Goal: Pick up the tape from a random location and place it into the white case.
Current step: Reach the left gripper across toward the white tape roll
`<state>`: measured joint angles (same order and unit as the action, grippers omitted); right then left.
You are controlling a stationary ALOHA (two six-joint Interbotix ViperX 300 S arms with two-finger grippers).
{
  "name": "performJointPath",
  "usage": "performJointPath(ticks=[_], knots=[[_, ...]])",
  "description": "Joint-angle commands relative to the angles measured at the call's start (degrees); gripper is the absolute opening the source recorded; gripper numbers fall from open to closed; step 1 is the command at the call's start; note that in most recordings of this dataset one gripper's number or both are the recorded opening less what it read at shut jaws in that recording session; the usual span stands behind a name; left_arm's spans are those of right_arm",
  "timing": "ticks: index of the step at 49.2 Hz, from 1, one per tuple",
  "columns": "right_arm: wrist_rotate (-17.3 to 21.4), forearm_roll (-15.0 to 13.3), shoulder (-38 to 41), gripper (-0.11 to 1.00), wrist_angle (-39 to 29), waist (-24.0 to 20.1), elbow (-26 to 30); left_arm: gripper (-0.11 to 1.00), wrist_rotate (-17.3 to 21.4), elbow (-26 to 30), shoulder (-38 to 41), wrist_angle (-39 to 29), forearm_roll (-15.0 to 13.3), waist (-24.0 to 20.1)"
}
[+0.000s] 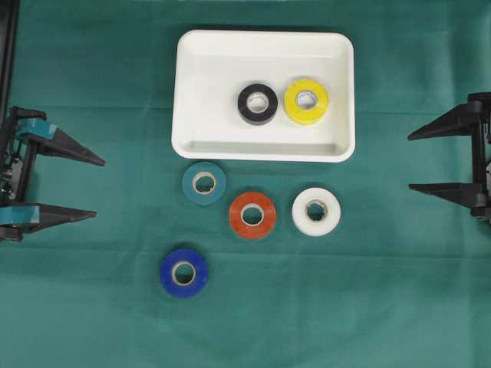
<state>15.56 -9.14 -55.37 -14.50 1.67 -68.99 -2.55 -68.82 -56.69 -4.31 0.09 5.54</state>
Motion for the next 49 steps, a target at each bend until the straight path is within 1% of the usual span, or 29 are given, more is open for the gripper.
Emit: performJointPath(ticks=[1, 9, 17, 34, 42, 49], knots=[[0.1, 0.0, 0.3, 0.87, 0.5, -0.2, 0.9, 0.91, 0.1, 1.0, 2.0, 2.5, -0.1, 0.2], [0.1, -0.1, 0.5, 0.87, 0.6, -0.2, 0.9, 0.91, 0.4, 2.6, 6.8, 7.4, -0.1, 0.2], [0.1, 0.0, 0.5, 0.87, 0.6, -0.1, 0.9, 0.91, 0.4, 6.4, 13.5, 10.0, -0.1, 0.2], [0.1, -0.1, 0.5, 0.87, 0.6, -0.1, 0.9, 0.91, 0.7, 20.0, 31.1, 11.9, -0.1, -1.0], [0.0, -0.1, 0.5, 0.87, 0.7, -0.1, 0.9, 0.91, 0.7, 27.8, 39.0, 11.3, 0.0, -1.0], [0.0, -0.1, 0.5, 0.87, 0.7, -0.2, 0.9, 0.91, 0.8, 35.2, 45.0, 9.6, -0.1, -1.0]])
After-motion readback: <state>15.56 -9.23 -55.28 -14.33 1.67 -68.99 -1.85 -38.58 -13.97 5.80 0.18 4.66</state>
